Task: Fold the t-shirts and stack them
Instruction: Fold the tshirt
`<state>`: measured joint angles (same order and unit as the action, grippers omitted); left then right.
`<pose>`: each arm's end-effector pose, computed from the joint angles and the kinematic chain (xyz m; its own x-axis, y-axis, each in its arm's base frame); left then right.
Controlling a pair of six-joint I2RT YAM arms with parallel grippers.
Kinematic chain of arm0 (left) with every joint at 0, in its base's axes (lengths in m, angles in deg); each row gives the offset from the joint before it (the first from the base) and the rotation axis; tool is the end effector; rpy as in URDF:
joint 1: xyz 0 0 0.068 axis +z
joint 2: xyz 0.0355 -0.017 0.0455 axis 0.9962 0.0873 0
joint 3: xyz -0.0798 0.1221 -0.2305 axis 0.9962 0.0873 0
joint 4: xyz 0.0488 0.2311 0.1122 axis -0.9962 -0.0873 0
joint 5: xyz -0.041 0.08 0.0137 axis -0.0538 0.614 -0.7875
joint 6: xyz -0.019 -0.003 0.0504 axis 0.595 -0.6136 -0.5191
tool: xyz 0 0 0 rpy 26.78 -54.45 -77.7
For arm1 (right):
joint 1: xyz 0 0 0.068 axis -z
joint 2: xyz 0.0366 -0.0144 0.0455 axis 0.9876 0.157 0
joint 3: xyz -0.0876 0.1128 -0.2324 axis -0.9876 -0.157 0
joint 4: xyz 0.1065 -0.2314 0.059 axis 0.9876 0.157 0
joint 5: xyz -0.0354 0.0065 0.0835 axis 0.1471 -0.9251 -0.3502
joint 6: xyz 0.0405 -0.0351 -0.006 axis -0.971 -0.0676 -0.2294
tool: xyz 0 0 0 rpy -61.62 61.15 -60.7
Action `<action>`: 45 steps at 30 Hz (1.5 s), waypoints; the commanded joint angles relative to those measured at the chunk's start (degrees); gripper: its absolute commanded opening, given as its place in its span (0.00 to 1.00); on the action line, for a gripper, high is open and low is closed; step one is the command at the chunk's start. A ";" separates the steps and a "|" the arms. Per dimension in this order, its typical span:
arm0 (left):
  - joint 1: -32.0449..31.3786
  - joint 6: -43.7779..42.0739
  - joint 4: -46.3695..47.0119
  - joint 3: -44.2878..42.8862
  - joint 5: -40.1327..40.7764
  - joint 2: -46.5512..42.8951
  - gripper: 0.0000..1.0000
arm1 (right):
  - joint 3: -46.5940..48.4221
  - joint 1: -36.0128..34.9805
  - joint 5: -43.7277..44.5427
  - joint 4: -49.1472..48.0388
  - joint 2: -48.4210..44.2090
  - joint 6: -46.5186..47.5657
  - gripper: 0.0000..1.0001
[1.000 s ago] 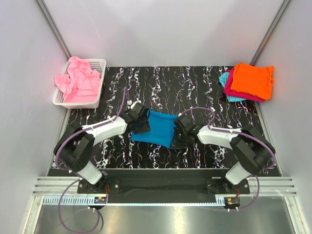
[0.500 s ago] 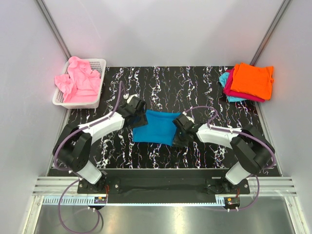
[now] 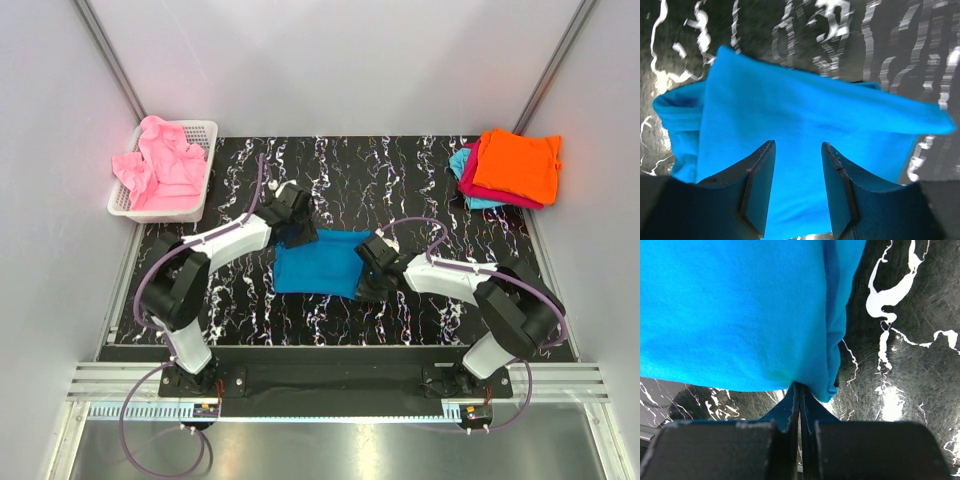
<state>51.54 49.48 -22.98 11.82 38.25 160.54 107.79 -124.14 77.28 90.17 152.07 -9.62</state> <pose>0.3095 -0.2003 0.2047 -0.8281 -0.2882 -0.4809 -0.1123 0.9256 -0.3614 0.2084 0.1942 0.1492 -0.9383 0.2098 -0.2750 0.1154 0.9394 0.3227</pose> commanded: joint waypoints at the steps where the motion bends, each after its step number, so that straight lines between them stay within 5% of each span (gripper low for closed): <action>1: 0.14 1.69 -1.64 -0.24 2.54 1.20 0.46 | -2.36 0.11 5.31 9.70 2.36 2.65 0.00; 22: 2.07 2.49 -9.46 -11.57 11.86 14.21 0.46 | -8.16 0.11 1.80 9.61 -0.10 -1.74 0.00; 41: 5.77 -1.11 -10.52 -2.26 12.40 -4.77 0.47 | 2.29 0.11 11.90 21.65 -7.75 2.12 0.00; 45: 5.77 -2.70 -10.51 -2.43 7.74 -6.53 0.48 | 7.65 0.20 15.23 21.92 -7.67 6.95 0.12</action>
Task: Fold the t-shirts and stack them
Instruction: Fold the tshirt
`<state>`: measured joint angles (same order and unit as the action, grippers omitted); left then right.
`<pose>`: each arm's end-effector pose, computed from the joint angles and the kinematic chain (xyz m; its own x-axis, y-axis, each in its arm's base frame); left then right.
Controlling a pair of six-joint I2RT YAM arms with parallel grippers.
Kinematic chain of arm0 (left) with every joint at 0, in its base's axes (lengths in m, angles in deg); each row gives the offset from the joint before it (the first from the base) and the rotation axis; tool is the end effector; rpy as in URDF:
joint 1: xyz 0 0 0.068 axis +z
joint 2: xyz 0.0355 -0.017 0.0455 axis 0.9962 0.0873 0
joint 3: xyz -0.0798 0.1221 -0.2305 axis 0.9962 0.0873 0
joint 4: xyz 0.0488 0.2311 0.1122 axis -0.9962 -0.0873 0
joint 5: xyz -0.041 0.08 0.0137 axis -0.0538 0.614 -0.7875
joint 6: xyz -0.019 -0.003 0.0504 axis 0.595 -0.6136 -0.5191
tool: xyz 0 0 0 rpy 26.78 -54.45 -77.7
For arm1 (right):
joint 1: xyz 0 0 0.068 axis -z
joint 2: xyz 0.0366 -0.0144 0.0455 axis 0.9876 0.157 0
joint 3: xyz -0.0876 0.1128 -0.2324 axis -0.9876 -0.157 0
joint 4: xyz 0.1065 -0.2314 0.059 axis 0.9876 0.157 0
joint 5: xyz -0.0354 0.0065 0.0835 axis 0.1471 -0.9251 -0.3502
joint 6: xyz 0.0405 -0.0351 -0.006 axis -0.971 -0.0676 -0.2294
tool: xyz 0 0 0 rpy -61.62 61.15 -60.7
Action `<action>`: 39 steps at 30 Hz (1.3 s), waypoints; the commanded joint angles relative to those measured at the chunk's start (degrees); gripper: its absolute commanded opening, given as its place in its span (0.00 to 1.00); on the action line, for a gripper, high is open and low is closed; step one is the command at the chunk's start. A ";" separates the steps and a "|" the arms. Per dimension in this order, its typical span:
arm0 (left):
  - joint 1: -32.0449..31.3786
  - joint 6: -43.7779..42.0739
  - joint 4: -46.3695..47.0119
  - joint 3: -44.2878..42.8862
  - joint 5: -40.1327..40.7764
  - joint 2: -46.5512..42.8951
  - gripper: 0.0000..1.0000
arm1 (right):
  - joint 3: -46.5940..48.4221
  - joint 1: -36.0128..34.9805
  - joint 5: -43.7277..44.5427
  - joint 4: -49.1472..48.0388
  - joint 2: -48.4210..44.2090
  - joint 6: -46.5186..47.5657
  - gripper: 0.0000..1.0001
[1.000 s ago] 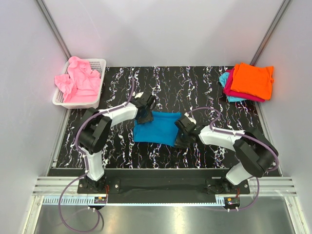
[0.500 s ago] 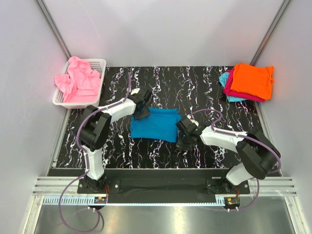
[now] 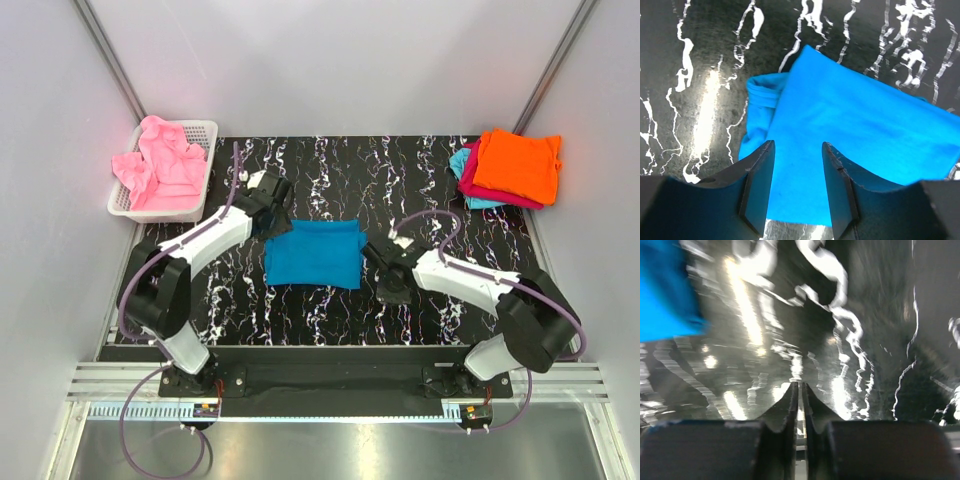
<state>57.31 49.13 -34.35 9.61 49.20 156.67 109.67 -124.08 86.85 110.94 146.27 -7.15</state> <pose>0.3140 -0.1532 0.2283 -0.7617 -0.3536 -0.5429 -0.3011 0.9351 -0.1867 0.1869 0.1656 0.1708 -0.9503 0.1434 -0.2763 0.1379 0.9897 0.0395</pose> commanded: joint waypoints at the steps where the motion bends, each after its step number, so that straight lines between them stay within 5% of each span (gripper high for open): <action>1: 0.00 -2.17 0.85 0.12 -4.00 -3.10 0.48 | 8.91 0.05 6.02 1.07 -1.35 5.88 0.14; 8: 0.00 0.90 4.18 7.32 -9.79 -9.51 0.49 | 16.93 1.80 -1.16 -11.75 -0.82 20.20 0.29; 12: 0.00 1.78 6.47 10.75 -11.65 -9.26 0.50 | 19.75 6.19 -15.20 -17.99 6.63 24.52 0.39; 17: 0.17 1.96 8.85 10.68 -13.41 -5.93 0.50 | 26.07 9.45 -21.48 -21.96 15.87 28.39 0.50; 39: 2.98 -0.59 7.80 0.65 -10.60 4.63 0.50 | 39.09 15.78 -22.19 -23.37 34.51 32.00 0.36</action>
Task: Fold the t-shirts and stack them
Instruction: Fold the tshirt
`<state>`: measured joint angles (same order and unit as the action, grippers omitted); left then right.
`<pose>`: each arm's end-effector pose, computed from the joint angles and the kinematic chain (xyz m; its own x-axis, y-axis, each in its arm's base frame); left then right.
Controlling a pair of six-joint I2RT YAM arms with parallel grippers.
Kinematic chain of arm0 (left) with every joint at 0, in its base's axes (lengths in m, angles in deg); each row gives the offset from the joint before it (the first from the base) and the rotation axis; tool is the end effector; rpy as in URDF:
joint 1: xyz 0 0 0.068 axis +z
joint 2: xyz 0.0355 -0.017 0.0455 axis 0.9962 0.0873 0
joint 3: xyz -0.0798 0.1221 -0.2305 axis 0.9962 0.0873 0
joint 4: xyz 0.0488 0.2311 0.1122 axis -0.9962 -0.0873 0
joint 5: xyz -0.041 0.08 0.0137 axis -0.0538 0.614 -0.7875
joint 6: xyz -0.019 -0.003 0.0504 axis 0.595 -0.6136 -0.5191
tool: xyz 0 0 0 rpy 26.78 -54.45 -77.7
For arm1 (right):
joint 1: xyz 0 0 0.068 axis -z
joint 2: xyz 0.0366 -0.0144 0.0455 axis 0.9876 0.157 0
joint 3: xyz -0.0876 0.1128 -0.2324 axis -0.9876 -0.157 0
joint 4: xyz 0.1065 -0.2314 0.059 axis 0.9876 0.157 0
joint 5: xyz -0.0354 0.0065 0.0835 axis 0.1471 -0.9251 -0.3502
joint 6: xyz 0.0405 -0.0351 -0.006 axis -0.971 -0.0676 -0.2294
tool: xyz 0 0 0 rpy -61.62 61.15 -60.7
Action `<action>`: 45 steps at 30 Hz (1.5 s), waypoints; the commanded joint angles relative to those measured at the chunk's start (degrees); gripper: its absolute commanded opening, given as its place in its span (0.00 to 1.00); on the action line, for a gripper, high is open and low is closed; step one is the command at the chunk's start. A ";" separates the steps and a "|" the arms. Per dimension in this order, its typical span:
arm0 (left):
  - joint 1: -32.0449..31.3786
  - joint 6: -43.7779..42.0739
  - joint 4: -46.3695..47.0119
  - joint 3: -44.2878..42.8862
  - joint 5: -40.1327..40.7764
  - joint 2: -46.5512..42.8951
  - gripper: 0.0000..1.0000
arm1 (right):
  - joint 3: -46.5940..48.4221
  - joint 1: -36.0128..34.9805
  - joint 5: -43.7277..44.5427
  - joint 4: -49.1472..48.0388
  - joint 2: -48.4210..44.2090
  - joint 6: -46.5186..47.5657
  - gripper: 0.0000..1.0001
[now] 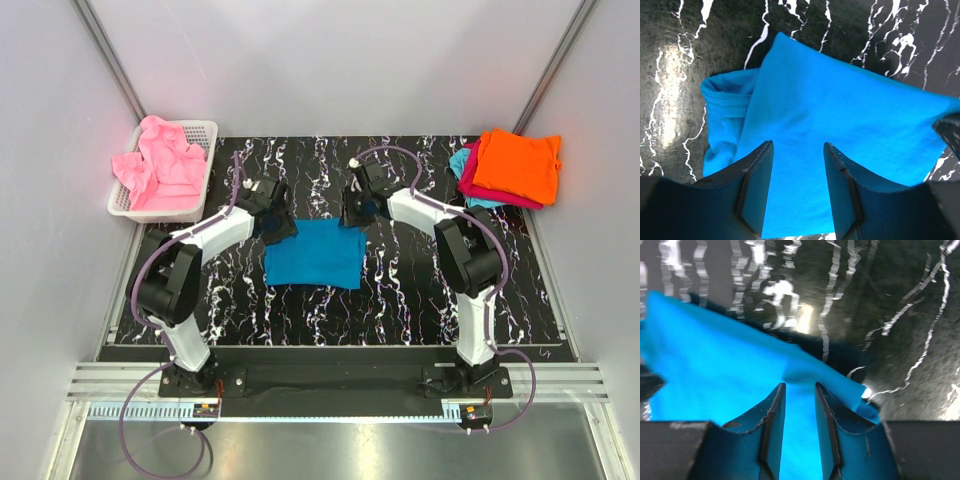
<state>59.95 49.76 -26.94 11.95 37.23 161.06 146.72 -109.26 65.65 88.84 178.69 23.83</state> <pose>0.3300 -0.1510 0.1965 -0.8156 -0.3932 -0.4244 -0.2684 0.9070 -0.3245 0.3908 0.2174 0.1837 -0.8346 -0.0812 -0.5448 -0.3060 0.8908 0.3360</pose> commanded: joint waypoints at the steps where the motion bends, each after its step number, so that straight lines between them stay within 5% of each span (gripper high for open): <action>1: 0.43 -1.57 0.38 -1.60 1.55 0.32 0.50 | 2.04 1.31 -0.99 -1.53 2.54 1.12 0.36; 15: 0.69 -3.24 -0.75 2.79 4.19 1.29 0.50 | 7.58 6.06 -5.47 -3.64 10.71 -0.29 0.31; 27: 1.57 -2.28 -3.75 4.38 7.18 3.67 0.49 | 5.91 6.85 -5.91 -3.82 4.92 -0.02 0.33; 35: 1.75 -4.56 -1.82 6.31 7.09 -6.35 0.49 | 5.38 7.02 -8.36 -3.82 -1.05 0.33 0.36; 41: 2.18 -4.83 -2.08 8.24 7.53 -12.85 0.50 | 1.01 7.46 -7.50 -4.26 -5.97 -0.55 0.49; 45: 2.45 -4.21 -1.90 11.58 6.92 -16.89 0.51 | -5.07 8.95 -7.05 -5.66 -9.76 -1.60 0.70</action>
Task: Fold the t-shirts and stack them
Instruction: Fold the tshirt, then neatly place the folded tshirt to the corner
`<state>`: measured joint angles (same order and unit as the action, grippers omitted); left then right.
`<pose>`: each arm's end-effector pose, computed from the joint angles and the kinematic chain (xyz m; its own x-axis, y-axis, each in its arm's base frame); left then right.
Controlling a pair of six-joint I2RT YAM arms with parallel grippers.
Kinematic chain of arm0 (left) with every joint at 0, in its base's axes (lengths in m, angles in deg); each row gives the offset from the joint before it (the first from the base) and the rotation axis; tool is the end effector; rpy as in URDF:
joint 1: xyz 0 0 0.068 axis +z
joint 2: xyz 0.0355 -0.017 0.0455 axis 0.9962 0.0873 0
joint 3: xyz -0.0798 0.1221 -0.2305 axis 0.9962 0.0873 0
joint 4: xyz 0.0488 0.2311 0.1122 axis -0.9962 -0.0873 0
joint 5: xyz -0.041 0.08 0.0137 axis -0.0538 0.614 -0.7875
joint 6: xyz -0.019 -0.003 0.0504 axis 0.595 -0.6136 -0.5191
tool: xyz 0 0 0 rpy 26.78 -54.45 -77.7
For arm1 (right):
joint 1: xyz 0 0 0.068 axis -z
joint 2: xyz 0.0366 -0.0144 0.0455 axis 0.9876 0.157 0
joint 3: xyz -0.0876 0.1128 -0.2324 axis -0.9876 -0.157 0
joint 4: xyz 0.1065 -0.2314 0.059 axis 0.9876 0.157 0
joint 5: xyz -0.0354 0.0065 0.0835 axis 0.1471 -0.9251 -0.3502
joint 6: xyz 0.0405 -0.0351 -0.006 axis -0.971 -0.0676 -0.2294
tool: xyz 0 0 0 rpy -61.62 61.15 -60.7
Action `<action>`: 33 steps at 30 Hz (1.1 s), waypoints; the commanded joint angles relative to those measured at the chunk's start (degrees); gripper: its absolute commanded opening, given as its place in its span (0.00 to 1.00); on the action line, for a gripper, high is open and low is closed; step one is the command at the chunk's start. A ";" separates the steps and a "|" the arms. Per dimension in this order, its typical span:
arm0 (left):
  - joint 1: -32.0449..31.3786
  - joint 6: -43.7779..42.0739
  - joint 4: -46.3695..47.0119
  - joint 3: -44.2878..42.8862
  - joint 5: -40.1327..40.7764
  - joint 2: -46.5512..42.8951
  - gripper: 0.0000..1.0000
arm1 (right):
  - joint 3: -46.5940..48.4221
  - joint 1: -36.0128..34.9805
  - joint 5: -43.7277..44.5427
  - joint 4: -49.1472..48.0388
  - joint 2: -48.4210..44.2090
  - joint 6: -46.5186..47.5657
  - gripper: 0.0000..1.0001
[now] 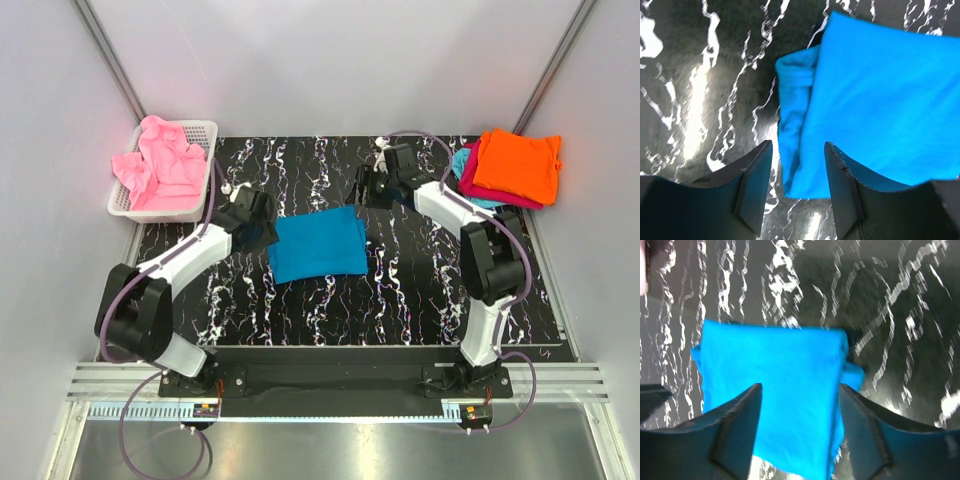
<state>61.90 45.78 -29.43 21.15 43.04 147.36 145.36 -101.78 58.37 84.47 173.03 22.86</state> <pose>0.2866 -0.1152 0.2216 -0.7687 -0.3702 -0.5216 -0.2760 0.9276 -0.2516 0.4075 0.1663 0.2245 -0.7825 0.0549 -0.6202 -0.2931 0.8464 0.4446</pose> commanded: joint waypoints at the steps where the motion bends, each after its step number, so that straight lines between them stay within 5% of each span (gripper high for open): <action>1: 0.59 -0.15 0.50 2.91 0.84 -4.07 0.51 | -4.85 1.83 0.14 -1.56 -5.41 -0.65 0.73; 9: 2.08 -0.50 2.70 8.27 -6.89 -14.43 0.54 | -15.05 4.29 -6.44 -6.47 -7.97 -0.03 0.79; 17: 2.79 -1.20 1.30 11.53 -10.06 -23.32 0.56 | -24.28 7.80 -18.92 -24.04 -4.72 -8.28 0.83; 25: 3.23 -1.82 -1.60 10.82 -10.06 -25.43 0.56 | -25.26 8.34 -28.24 -34.07 4.14 -14.79 0.77; 33: 3.76 -2.34 -2.66 9.42 -9.54 -26.49 0.57 | -22.89 8.25 -30.53 -32.33 7.94 -14.01 0.75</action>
<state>65.20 44.54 -32.47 32.52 34.23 122.57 121.36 -93.24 28.89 50.90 178.49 8.20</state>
